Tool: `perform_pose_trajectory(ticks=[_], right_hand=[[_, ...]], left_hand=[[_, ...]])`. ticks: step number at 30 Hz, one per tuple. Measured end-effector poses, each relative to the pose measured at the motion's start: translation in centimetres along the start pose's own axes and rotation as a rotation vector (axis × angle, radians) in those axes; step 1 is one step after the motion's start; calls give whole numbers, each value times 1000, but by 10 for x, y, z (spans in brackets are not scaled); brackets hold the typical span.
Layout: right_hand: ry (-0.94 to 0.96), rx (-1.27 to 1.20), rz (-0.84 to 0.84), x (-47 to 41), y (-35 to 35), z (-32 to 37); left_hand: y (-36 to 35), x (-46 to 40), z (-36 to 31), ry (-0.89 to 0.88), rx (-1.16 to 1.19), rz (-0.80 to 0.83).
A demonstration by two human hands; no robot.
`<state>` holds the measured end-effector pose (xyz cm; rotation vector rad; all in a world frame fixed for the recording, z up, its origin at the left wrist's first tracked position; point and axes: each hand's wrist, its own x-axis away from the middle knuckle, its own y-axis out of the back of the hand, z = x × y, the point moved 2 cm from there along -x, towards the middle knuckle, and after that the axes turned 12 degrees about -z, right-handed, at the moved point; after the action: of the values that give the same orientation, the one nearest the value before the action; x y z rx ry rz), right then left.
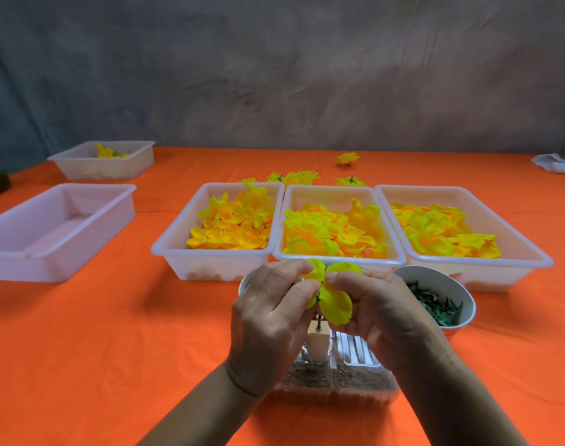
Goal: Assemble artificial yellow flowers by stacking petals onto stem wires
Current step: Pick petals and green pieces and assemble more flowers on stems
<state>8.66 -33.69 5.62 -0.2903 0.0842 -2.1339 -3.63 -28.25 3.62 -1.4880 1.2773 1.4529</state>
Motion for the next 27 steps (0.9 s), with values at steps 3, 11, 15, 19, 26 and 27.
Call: perform_pose_trajectory(ticks=[3, 11, 15, 19, 26, 27], right_hand=[[-15, 3, -5, -1, 0, -1], [-40, 41, -5, -2, 1, -6], [-37, 61, 18, -2, 3, -8], [-18, 80, 7, -1, 7, -10], [5, 154, -12, -1, 10, -14], [9, 166, -15, -1, 10, -15]], left_hand=[[-1, 1, 0, -4, 1, 9], [1, 4, 1, -15, 0, 62], [2, 7, 1, -21, 14, 89], [3, 12, 2, -28, 31, 119], [6, 20, 7, -31, 59, 184], [6, 21, 7, -28, 61, 192]])
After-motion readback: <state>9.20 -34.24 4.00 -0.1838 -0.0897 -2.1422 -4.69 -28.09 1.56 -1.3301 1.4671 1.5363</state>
